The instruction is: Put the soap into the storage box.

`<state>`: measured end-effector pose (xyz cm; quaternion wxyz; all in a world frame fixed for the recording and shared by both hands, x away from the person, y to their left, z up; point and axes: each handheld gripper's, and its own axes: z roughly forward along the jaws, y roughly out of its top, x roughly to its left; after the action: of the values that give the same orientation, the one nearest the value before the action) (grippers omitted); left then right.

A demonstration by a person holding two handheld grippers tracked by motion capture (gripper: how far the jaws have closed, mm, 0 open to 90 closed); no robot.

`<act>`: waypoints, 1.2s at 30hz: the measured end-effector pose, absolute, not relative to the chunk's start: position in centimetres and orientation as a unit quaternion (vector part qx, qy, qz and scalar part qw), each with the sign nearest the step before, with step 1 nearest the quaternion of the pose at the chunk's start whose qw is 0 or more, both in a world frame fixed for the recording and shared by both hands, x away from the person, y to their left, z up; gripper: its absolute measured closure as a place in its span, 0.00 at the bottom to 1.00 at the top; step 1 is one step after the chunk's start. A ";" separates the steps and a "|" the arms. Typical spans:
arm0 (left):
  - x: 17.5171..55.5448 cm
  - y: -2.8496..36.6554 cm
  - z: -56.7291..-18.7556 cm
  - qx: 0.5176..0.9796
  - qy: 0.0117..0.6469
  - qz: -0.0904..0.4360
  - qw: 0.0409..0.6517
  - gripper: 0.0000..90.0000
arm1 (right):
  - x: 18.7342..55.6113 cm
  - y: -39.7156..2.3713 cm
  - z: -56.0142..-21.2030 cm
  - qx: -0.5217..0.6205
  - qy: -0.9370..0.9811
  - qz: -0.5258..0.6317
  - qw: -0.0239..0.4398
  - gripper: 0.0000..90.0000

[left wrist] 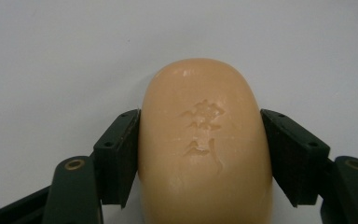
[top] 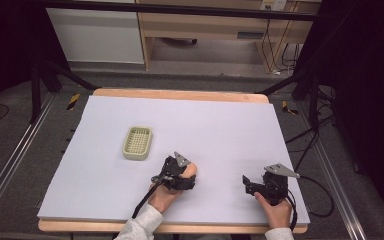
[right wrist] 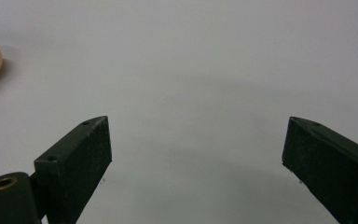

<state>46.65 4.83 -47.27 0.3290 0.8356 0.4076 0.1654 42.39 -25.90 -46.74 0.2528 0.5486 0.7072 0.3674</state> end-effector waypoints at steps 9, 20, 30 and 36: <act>46.6 5.9 -46.1 0.832 0.411 0.166 0.333 0.35 | 42.4 -25.9 -46.7 0.549 0.707 0.369 0.251 0.09; 46.1 7.4 -44.6 0.829 0.409 0.176 0.339 0.35 | 42.4 -25.9 -46.7 0.551 0.705 0.368 0.253 0.09; 45.1 10.3 -43.5 0.819 0.416 0.185 0.349 0.35 | 42.4 -25.9 -46.7 0.551 0.706 0.365 0.254 0.09; 45.1 11.4 -43.2 0.814 0.423 0.189 0.351 0.35 | 42.3 -26.0 -46.8 0.551 0.707 0.365 0.253 0.09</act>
<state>45.05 11.43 -43.21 0.3513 0.8137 0.4227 0.1893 42.33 -26.04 -46.78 0.2529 0.5506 0.7067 0.3653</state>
